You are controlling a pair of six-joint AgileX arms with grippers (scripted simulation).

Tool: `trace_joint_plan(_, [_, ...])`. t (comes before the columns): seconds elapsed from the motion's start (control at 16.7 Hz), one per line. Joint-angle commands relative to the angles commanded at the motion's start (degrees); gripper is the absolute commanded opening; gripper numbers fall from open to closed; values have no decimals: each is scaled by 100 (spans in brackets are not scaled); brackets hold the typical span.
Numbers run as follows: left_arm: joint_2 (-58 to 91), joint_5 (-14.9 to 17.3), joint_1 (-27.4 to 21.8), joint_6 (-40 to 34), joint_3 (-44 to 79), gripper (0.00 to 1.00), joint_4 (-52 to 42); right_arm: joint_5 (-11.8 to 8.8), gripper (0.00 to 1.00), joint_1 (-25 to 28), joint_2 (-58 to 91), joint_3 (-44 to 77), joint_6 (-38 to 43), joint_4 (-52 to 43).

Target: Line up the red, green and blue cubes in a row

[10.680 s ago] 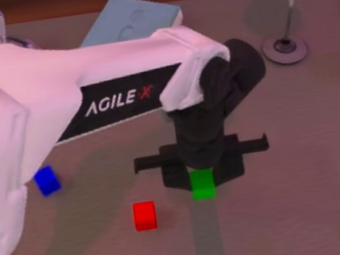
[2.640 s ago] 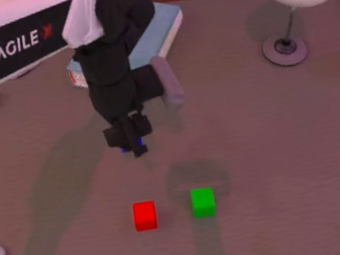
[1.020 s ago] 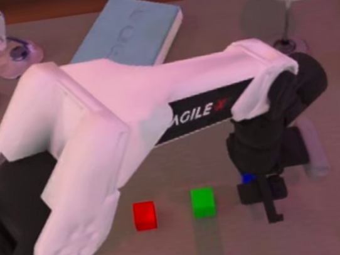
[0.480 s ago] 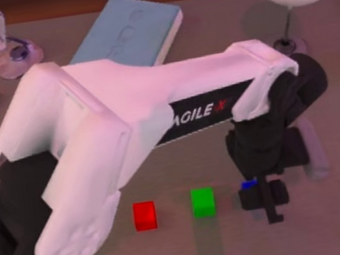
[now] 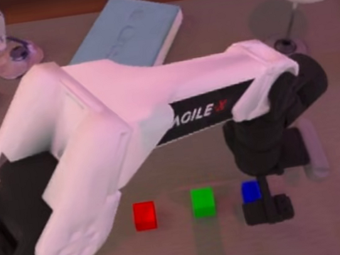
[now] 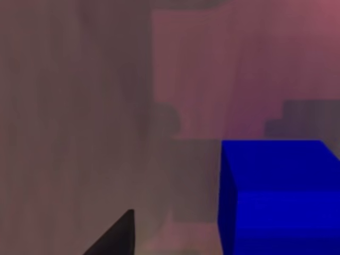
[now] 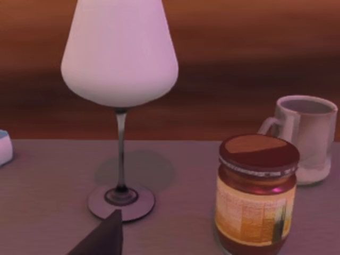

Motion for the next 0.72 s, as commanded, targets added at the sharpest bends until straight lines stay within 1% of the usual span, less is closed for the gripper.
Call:
trace_joint_plan(0.36, [-12, 4, 8, 9, 97, 100, -101, 0, 100, 0, 0, 0, 0, 0])
trace_joint_plan(0.72, [-238, -2, 114, 2, 999, 100, -1272, 0, 100, 0, 0, 0, 0, 0])
